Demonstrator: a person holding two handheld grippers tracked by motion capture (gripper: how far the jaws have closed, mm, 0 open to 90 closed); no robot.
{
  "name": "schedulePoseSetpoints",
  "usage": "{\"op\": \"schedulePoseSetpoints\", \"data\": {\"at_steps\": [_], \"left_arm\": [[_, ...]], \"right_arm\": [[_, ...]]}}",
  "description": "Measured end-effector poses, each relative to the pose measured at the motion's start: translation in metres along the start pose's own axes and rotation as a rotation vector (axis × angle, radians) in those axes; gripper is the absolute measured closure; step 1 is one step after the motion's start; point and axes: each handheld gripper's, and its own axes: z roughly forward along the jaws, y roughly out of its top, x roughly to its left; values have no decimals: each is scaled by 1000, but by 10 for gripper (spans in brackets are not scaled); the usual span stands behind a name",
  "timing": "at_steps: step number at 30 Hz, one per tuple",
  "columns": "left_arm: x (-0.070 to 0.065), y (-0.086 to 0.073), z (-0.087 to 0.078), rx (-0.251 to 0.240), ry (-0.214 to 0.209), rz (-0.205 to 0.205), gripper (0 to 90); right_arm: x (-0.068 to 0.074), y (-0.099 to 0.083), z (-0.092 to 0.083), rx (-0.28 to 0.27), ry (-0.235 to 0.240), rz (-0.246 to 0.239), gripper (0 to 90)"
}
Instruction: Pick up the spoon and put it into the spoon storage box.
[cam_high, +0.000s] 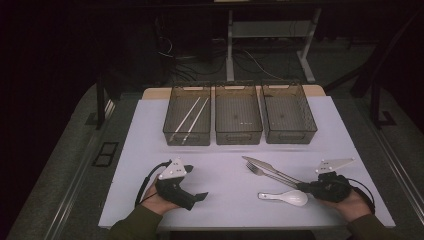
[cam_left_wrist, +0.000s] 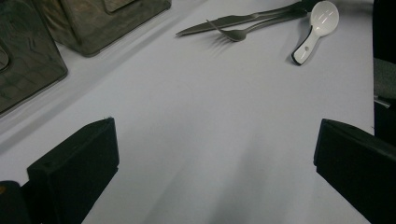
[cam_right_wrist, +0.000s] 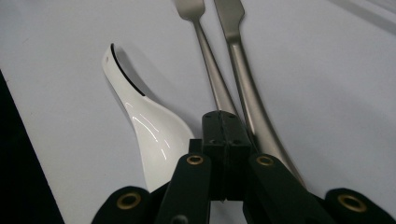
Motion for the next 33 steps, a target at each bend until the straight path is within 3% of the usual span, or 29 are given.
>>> {"op": "schedulePoseSetpoints", "data": {"at_steps": [9,15,18,29,33], "left_arm": [[0,0,0,2,-3,5,0],[-1,0,0,3,-3,5,0],[-1,0,0,4,-5,5,0],[-2,0,2,9,-9,2,0],[-1,0,1,11,-10,4,0]], "right_arm": [[-7,-1,-7,-36,-21,30,861],[-7,-2,-14,-75,25,66,753],[-5,-3,-11,-56,44,64,692],[3,-4,-1,8,62,7,627],[6,-5,1,31,51,-36,614]]}}
